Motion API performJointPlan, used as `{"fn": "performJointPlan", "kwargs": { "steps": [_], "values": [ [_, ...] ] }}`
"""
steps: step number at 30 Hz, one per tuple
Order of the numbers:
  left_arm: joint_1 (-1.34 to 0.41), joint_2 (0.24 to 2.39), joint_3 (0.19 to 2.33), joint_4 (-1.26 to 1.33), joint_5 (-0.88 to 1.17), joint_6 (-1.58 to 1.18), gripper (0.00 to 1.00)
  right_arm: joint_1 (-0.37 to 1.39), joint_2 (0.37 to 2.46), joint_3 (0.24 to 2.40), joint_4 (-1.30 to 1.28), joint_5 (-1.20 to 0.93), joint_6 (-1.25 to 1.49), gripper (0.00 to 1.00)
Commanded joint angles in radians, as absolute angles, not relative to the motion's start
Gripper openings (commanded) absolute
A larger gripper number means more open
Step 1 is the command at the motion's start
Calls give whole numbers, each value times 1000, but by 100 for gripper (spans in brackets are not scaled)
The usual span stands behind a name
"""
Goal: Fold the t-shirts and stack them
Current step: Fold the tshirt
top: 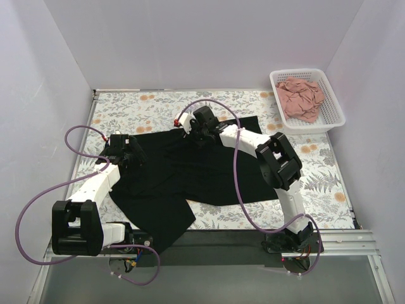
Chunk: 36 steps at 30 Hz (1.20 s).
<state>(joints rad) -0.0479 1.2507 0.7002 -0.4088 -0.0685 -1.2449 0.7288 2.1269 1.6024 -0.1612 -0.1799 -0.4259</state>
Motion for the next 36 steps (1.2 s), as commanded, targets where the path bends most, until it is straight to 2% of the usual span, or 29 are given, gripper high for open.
{"fn": "performJointPlan", "kwargs": {
  "steps": [1, 20, 31, 34, 36],
  "values": [
    [-51, 1243, 724, -414, -67, -1235, 70, 747, 2158, 1666, -147, -247, -448, 37],
    [-51, 1223, 723, -420, -64, -1232, 70, 753, 2263, 1764, -187, -316, -460, 36],
    [-51, 1224, 723, -422, -66, -1232, 70, 755, 2287, 1787, -212, -316, -471, 23],
    [-51, 1224, 723, -422, -69, -1232, 70, 755, 2289, 1789, -216, -314, -472, 16],
    [-51, 1224, 723, -422, -68, -1232, 70, 755, 2281, 1789, -219, -319, -472, 8]
  ]
}}
